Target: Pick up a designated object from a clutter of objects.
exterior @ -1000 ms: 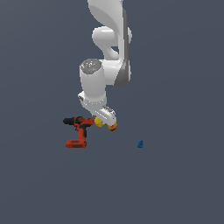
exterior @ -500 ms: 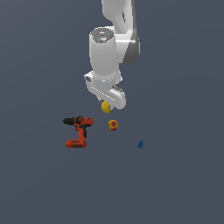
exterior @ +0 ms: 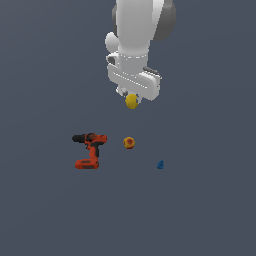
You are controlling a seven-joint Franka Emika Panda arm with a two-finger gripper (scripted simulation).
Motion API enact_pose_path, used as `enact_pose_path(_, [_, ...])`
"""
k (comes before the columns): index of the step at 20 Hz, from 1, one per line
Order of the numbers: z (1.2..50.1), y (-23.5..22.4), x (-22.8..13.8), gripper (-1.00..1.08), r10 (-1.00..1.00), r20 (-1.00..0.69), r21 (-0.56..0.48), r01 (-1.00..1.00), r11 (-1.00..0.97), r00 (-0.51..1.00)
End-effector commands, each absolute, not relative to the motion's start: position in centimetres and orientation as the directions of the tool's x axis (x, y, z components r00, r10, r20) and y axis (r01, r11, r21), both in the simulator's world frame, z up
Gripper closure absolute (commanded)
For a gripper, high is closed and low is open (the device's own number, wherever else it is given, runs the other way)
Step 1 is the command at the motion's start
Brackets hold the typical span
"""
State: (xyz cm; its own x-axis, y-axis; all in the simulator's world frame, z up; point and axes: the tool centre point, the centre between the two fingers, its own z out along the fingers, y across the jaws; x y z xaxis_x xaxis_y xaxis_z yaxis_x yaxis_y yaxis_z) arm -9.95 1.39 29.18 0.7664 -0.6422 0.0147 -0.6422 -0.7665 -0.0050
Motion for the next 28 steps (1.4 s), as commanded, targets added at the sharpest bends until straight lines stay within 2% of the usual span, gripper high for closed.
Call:
enact_pose_path(1, [31.4,2.5,-10.8,1.08,-0.642,0.014,-0.003,-0.642,-0.767,0.766])
enact_pose_path(15, [41.4,7.6,-14.3,1.08,-0.640,0.003,0.000,-0.640,-0.768,0.768])
enact_pose_path(28, [43.7,8.7,-14.8,1.08,-0.640,0.000,0.000,-0.640,-0.768,0.768])
